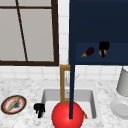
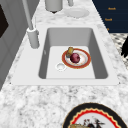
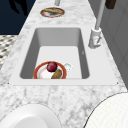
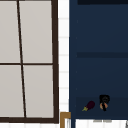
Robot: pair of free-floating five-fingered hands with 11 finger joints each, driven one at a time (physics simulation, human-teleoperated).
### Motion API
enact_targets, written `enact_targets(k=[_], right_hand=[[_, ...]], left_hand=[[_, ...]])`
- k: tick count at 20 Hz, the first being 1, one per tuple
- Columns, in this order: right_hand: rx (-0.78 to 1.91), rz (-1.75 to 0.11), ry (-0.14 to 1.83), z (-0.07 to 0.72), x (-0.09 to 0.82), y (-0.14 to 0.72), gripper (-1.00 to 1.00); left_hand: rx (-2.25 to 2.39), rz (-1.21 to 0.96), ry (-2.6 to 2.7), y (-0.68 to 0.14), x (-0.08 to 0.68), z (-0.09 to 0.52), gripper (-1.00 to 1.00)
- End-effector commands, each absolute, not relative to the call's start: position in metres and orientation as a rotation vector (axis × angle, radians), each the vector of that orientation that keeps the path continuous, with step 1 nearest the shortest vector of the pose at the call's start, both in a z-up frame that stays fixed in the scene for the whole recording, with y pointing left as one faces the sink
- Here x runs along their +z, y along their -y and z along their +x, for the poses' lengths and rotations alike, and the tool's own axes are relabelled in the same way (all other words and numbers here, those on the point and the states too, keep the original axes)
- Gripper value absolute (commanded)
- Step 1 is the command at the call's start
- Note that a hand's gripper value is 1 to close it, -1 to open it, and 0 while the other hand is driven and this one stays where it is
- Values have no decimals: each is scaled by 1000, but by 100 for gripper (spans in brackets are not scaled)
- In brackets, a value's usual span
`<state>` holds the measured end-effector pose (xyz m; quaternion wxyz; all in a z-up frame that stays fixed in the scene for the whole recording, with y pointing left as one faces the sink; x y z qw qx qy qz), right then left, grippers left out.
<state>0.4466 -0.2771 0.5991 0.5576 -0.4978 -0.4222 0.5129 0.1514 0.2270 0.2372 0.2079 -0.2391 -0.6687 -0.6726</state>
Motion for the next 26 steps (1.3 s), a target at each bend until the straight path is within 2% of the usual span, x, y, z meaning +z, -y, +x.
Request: enact_targets(k=[1,5,12,13,26], right_hand=[[1213,-1157,1013,468,568,296,100],[1205,-1046,1048,470,576,310,100],[1251,-807,984,507,593,321,100],[1254,-804,970,499,603,321,-100],[1245,-870,911,499,705,322,-100]], left_hand=[[-1872,-666,1861,-227,237,151,0],[-1872,-666,1861,-227,237,151,0],[-1872,-666,1861,-227,237,151,0],[-1872,-666,1861,-227,237,151,0],[-1872,-666,1861,-227,237,151,0]])
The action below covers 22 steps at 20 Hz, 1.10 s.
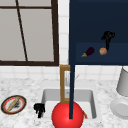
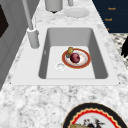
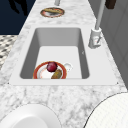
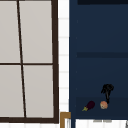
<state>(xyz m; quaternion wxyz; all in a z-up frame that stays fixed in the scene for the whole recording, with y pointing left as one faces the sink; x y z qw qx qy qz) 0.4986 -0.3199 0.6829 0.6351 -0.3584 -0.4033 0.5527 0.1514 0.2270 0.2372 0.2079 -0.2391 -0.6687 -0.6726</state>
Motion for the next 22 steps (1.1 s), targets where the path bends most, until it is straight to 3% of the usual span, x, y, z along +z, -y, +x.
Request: enact_targets(k=[1,6,13,22], right_hand=[[1247,-878,914,497,714,322,-100],[1238,-872,954,464,745,323,-100],[1172,-1000,1076,414,753,311,-100],[1123,-1037,1137,343,721,284,-100]], left_hand=[[-1872,-666,1861,-227,237,151,0],[-1872,-666,1861,-227,237,151,0],[-1872,-666,1861,-227,237,151,0],[-1872,-666,1861,-227,237,151,0]])
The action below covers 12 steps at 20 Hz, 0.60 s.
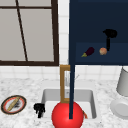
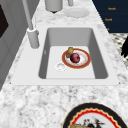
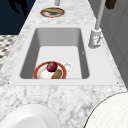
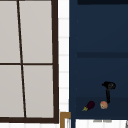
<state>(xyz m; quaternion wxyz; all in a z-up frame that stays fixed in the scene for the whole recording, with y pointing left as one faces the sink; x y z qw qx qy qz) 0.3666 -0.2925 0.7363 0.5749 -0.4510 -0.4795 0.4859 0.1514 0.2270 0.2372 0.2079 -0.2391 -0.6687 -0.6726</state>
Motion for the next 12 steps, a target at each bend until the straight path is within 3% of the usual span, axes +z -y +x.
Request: enact_targets(k=[1,12], right_hand=[[1119,-1040,1142,336,717,281,-100],[1143,-1106,1123,248,633,229,-100]], left_hand=[[-1872,-666,1861,-227,237,151,0],[-1872,-666,1861,-227,237,151,0]])
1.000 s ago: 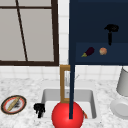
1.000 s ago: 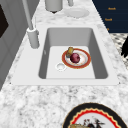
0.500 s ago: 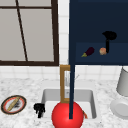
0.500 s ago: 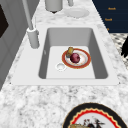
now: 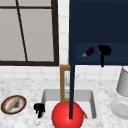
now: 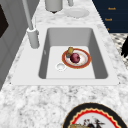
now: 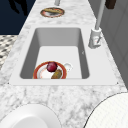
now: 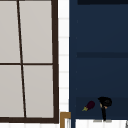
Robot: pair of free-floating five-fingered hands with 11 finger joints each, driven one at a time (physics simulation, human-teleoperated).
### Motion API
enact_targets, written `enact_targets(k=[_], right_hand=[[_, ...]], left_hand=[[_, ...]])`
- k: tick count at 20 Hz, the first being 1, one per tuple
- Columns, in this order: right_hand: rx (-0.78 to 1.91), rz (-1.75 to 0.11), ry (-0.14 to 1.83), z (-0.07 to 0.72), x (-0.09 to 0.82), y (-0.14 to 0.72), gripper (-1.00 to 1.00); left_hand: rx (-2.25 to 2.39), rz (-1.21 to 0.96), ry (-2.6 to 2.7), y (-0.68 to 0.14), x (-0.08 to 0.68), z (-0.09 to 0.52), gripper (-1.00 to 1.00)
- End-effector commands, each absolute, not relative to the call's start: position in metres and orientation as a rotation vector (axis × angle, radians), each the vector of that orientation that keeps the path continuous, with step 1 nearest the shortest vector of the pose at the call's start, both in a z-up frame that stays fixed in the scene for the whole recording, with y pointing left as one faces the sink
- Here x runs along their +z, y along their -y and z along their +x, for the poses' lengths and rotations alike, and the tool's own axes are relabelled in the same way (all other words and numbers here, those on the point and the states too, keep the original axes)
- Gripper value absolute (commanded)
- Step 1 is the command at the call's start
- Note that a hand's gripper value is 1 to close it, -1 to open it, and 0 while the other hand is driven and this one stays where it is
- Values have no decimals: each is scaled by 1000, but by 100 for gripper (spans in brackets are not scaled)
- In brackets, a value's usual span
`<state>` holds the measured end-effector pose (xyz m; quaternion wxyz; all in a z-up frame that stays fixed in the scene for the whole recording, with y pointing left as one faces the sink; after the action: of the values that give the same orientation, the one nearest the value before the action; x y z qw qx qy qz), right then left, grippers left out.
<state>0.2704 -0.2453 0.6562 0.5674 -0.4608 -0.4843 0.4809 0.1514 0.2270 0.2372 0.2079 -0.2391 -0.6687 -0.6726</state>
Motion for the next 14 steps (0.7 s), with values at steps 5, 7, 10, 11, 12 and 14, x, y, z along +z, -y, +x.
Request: enact_targets(k=[5,7,10,11,12,14], right_hand=[[1144,-1105,1124,207,593,206,-100],[1144,-1099,1129,193,576,201,-100],[1143,-1095,1130,174,552,190,-100],[1143,-1095,1130,167,543,187,-100],[1143,-1095,1130,161,535,183,-100],[1141,-1114,1129,150,519,175,-100]], left_hand=[[-1872,-666,1861,-227,237,151,0],[-1872,-666,1861,-227,237,151,0],[-1872,-666,1861,-227,237,151,0],[-1872,-666,1861,-227,237,151,0],[-1872,-666,1861,-227,237,151,0],[-1872,-666,1861,-227,237,151,0]])
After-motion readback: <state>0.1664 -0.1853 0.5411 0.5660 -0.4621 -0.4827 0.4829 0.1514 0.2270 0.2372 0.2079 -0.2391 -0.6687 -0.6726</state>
